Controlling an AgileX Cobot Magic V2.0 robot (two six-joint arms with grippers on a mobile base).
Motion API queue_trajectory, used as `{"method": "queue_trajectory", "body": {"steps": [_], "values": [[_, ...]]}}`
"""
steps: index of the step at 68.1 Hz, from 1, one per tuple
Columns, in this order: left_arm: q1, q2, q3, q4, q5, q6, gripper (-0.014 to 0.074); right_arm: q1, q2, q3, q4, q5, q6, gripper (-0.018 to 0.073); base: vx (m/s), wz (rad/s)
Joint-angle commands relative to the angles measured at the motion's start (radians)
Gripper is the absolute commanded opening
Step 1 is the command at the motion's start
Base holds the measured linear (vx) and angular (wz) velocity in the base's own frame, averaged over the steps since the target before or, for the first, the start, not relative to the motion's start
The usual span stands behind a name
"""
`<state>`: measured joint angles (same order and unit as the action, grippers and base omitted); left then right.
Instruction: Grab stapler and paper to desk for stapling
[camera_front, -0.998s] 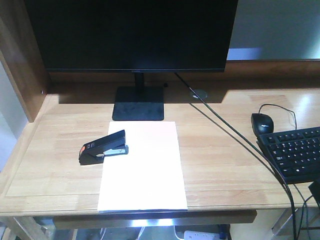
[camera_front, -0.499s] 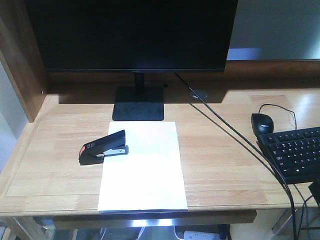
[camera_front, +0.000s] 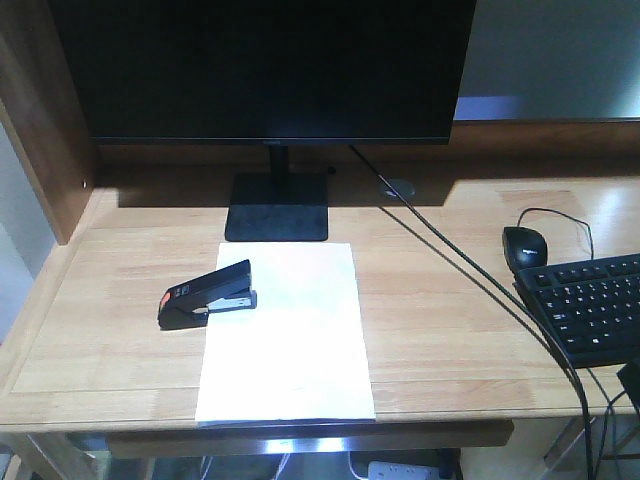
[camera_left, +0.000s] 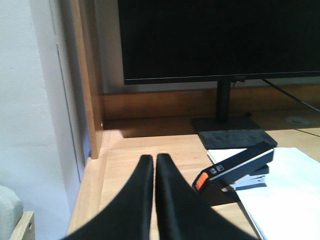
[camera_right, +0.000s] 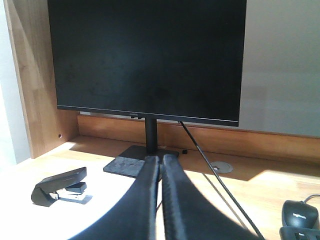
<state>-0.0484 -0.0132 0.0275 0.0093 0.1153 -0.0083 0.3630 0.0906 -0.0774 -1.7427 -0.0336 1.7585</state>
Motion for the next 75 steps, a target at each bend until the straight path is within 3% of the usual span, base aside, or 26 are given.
{"method": "queue_trajectory", "body": {"steps": [1,32,42,49,55,66,75], "values": [[0.010,-0.015,0.028,-0.009,-0.076,-0.010,-0.0007,-0.004,0.013,-0.030,-0.039,0.021,-0.009,-0.0010,0.00,0.00],[0.010,-0.014,0.028,-0.009,-0.076,-0.010,-0.0007,-0.004,0.013,-0.030,-0.034,0.021,-0.009,-0.0010,0.00,0.00],[0.010,-0.014,0.028,-0.009,-0.076,-0.010,-0.0007,-0.004,0.013,-0.030,0.081,0.023,-0.013,-0.0010,0.00,0.00],[0.010,-0.014,0.028,-0.009,-0.076,-0.010,-0.0007,-0.004,0.013,-0.030,0.179,0.131,-0.184,-0.0010,0.00,0.00],[0.010,-0.014,0.028,-0.009,-0.076,-0.010,-0.0007,-0.004,0.013,-0.030,0.387,0.212,-0.339,-0.0010,0.00,0.00],[0.010,-0.014,0.028,-0.009,-0.076,-0.010,-0.0007,-0.004,0.013,-0.030,0.726,0.310,-0.770,-0.0010,0.00,0.00],[0.010,-0.014,0.028,-0.009,-0.076,-0.010,-0.0007,-0.004,0.013,-0.030,0.884,0.282,-1.120,-0.0010,0.00,0.00]]}}
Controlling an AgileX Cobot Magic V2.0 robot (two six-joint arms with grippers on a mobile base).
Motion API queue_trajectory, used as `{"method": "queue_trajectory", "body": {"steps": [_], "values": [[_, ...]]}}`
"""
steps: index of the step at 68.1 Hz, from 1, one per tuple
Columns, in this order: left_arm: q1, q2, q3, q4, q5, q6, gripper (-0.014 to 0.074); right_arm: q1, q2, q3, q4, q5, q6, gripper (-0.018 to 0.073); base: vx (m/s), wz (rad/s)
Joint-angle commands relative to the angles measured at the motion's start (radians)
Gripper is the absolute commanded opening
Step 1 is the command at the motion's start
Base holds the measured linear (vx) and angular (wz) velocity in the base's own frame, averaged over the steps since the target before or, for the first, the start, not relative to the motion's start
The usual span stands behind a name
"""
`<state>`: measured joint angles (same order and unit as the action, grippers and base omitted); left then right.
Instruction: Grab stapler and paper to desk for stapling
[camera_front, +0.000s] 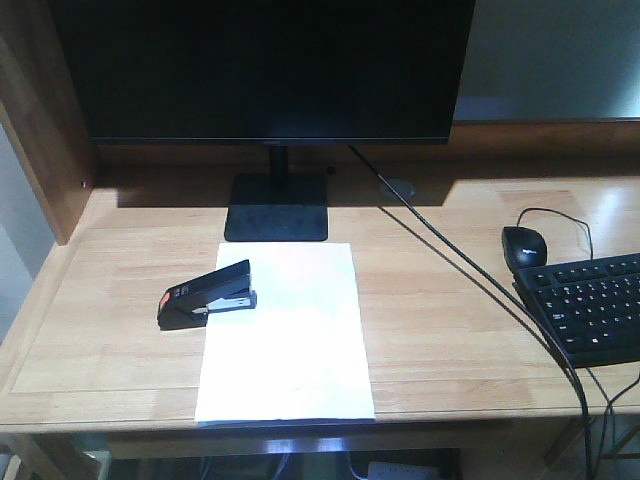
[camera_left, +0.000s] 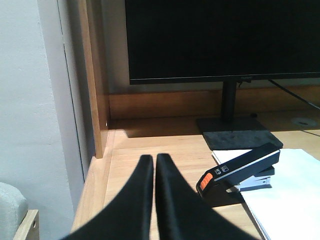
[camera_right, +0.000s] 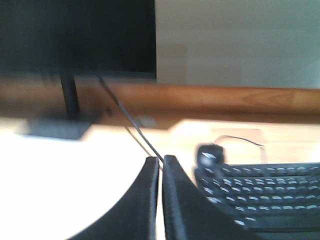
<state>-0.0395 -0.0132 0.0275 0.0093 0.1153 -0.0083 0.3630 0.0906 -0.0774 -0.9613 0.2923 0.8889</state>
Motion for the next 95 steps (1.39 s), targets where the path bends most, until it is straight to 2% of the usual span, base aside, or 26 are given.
{"method": "queue_trajectory", "body": {"steps": [1,8,15,20,24,30,38,47,58,66,74,85,95], "values": [[0.001,-0.014,0.028,-0.009,-0.076,-0.010,-0.0007,-0.004,0.013,-0.030,0.119,-0.049,-0.297,-0.0010,0.00,0.00],[0.001,-0.014,0.028,-0.009,-0.076,-0.010,-0.0007,-0.004,0.013,-0.030,0.263,-0.077,-0.478,-0.0010,0.00,0.00],[0.001,-0.014,0.028,-0.009,-0.075,-0.010,-0.0007,-0.017,0.013,-0.030,0.415,-0.096,-0.611,-0.0010,0.00,0.00],[0.001,-0.014,0.028,-0.009,-0.075,-0.010,-0.0007,-0.067,0.013,-0.030,0.521,-0.126,-0.689,-0.0010,0.00,0.00],[0.001,-0.014,0.028,-0.009,-0.075,-0.010,-0.0007,-0.136,0.013,-0.030,0.602,-0.150,-0.759,-0.0010,0.00,0.00],[0.001,-0.014,0.028,-0.009,-0.075,-0.010,-0.0007,-0.225,0.013,-0.030,0.690,-0.176,-0.804,-0.0010,0.00,0.00],[0.001,-0.014,0.028,-0.009,-0.075,-0.010,-0.0007,-0.310,0.013,-0.030,0.713,-0.197,-0.805,-0.0010,0.00,0.00],[0.001,-0.014,0.028,-0.009,-0.075,-0.010,-0.0007,-0.362,0.013,-0.030,0.711,-0.205,-0.779,-0.0010,0.00,0.00],[0.001,-0.014,0.028,-0.009,-0.075,-0.010,-0.0007,-0.365,0.013,-0.030,0.720,-0.209,-0.778,-0.0010,0.00,0.00],[0.001,-0.014,0.028,-0.009,-0.075,-0.010,-0.0007,-0.365,0.013,-0.022,0.799,-0.215,-0.816,-0.0010,0.00,0.00],[0.001,-0.014,0.028,-0.009,-0.075,-0.010,-0.0007,-0.365,0.003,0.024,0.885,-0.278,-0.880,-0.0010,0.00,0.00],[0.001,-0.014,0.028,-0.009,-0.075,-0.010,-0.0007,-0.365,-0.081,0.110,0.887,-0.335,-0.829,-0.0010,0.00,0.00],[0.001,-0.014,0.028,-0.009,-0.073,-0.010,-0.0007,-0.365,-0.115,0.109,0.883,-0.259,-0.803,-0.0010,0.00,0.00]]}}
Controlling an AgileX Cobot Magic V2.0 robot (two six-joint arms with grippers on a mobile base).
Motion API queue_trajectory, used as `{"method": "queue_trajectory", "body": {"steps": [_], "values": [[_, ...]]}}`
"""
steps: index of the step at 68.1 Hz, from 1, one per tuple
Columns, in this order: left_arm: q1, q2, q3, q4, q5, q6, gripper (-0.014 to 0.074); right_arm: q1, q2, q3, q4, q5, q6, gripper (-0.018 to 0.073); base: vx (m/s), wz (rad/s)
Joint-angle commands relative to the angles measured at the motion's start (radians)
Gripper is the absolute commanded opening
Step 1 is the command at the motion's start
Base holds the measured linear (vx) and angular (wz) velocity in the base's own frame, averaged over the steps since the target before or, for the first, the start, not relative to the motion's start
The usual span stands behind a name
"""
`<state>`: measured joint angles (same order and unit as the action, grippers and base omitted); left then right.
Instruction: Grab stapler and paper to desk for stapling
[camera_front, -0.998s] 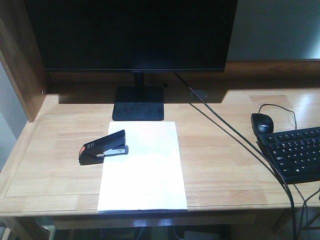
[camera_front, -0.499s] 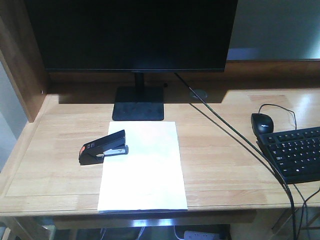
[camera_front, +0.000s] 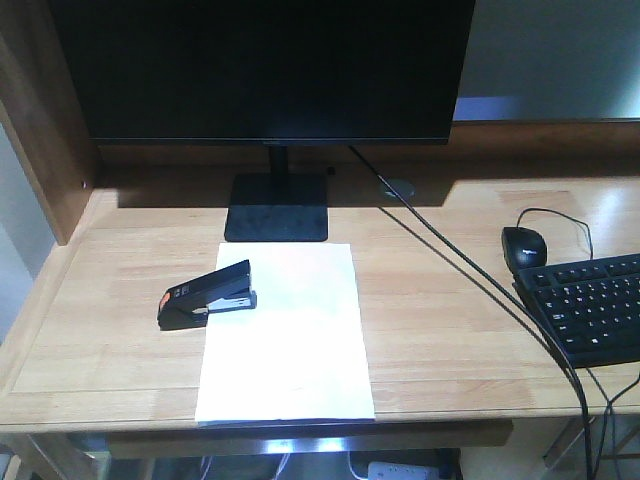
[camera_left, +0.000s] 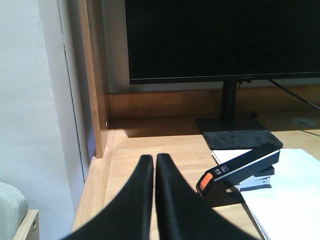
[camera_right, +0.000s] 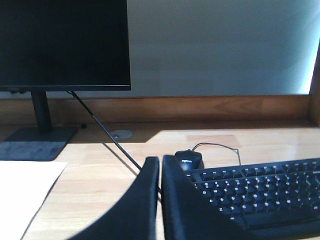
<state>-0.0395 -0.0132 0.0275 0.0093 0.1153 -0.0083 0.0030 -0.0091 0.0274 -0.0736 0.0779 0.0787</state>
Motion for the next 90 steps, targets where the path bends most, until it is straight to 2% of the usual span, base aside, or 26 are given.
{"method": "queue_trajectory", "body": {"steps": [1,90], "values": [[0.001,-0.014,0.028,-0.009,-0.073,-0.010,-0.0007,-0.005,-0.015,0.004,-0.004,-0.045,0.006,-0.0010,0.00,0.00],[0.001,-0.014,0.028,-0.009,-0.073,-0.010,-0.0007,-0.005,-0.015,0.004,-0.007,-0.046,-0.006,-0.0010,0.00,0.00]]}}
